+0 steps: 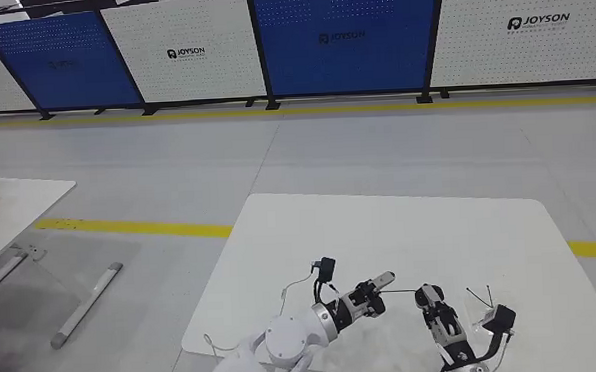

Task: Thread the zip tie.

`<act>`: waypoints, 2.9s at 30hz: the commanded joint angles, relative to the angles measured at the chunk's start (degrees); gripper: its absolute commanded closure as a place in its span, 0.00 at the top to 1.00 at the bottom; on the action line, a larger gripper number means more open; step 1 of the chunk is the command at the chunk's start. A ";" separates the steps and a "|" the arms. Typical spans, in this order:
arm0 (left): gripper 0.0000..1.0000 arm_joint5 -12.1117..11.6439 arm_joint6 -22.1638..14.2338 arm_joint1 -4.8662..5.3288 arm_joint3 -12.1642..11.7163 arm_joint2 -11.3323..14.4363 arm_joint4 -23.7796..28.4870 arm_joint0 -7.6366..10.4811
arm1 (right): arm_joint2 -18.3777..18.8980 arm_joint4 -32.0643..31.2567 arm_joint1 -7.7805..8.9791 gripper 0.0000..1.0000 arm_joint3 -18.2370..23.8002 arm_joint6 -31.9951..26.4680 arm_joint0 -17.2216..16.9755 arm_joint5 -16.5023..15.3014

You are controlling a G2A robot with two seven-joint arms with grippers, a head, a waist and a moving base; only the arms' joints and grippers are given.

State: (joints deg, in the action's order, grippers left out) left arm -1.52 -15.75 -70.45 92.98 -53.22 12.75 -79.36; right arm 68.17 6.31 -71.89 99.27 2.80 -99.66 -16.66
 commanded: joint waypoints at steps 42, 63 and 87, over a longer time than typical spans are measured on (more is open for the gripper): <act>1.00 -1.17 0.87 -0.58 -0.61 1.12 1.69 1.24 | -3.99 -3.01 -1.10 0.00 -1.59 1.96 1.88 -0.85; 1.00 -1.89 1.84 -0.69 -0.87 1.35 -0.32 1.29 | -3.99 -3.01 -1.10 0.00 -1.59 1.96 1.88 -0.85; 0.57 -2.71 7.99 -1.11 -1.36 2.10 -2.60 0.15 | -3.71 -2.82 -1.34 0.00 -1.61 2.15 2.04 -0.42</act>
State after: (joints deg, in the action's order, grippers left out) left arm -4.14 -8.25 -71.52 91.60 -51.21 10.44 -79.15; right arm 64.47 3.49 -73.23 97.66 4.97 -97.62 -17.09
